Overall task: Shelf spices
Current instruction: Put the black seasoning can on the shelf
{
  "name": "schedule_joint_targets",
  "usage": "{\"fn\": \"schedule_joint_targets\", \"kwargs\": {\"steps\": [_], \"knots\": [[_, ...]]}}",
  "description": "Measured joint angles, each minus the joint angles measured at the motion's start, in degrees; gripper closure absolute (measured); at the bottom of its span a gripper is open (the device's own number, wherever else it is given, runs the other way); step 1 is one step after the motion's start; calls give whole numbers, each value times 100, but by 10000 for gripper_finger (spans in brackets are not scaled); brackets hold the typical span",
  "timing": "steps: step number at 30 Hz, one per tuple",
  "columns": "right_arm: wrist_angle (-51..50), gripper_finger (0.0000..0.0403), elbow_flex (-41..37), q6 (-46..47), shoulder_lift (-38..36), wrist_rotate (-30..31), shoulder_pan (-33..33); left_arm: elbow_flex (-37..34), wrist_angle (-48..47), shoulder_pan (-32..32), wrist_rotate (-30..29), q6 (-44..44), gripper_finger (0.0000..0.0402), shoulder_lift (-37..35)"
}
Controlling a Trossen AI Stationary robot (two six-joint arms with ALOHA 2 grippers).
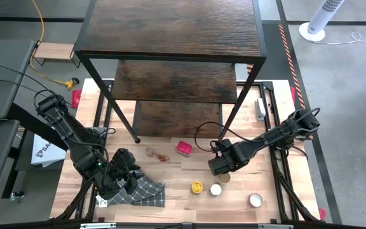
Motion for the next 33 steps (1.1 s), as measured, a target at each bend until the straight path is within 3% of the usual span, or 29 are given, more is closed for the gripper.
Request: {"fn": "schedule_joint_targets", "kwargs": {"steps": [11, 14, 18, 20, 24, 29, 33], "knots": [[179, 181, 0, -256, 413, -283, -42, -1, -1, 93, 15, -3, 218, 0], [143, 210, 2, -250, 409, -210, -44, -2, 0, 93, 24, -3, 218, 0], [-118, 288, 2, -259, 388, -128, -102, -2, 16, 93, 4, 49, 218, -2], [-260, 292, 15, -302, 356, -120, -117, -2, 179, 94, 0, 193, 218, -14], [-367, 292, 210, -405, 139, 171, -117, 179, 616, 221, -200, 760, 218, -70], [-452, 292, 769, -507, -196, 984, -117, 512, 875, 649, -792, 2008, 218, -90], [-204, 292, 1316, -1302, -308, 1474, -128, 577, 1073, 1224, -668, 3275, 218, -90]]}}
